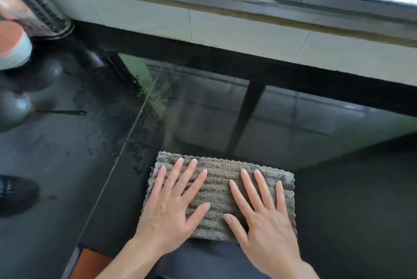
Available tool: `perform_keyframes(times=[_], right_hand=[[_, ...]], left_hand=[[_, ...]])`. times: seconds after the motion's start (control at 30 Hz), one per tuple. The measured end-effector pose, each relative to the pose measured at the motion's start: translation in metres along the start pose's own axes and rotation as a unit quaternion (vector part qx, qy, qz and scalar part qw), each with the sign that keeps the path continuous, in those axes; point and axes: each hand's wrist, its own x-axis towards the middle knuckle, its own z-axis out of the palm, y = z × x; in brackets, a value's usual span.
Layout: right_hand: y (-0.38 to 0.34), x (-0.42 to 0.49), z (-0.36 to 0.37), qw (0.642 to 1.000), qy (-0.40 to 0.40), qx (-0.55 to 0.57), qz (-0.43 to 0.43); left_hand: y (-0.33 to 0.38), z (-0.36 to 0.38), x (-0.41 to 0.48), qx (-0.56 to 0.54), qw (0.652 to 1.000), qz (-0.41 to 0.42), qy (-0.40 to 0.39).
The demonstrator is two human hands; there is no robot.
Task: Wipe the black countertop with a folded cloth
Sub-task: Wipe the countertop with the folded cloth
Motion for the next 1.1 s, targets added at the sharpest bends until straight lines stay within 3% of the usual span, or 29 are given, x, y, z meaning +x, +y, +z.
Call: perform_keyframes(times=[0.2, 0.67, 1.1], right_hand=[[-0.001, 0.027, -0.002, 1.0, -0.015, -0.008, -0.016], [-0.023, 0.196, -0.013, 0.998, -0.016, -0.049, 0.025], [-0.087, 0.119, 0.003, 0.999, -0.019, -0.032, 0.006]], left_hand=[[-0.014, -0.007, 0.015, 0.009, 1.0, -0.012, -0.014], [-0.118, -0.048, 0.13, 0.04, 0.999, -0.034, -0.009], [-0.13, -0.04, 0.035, 0.027, 0.999, -0.026, -0.002]])
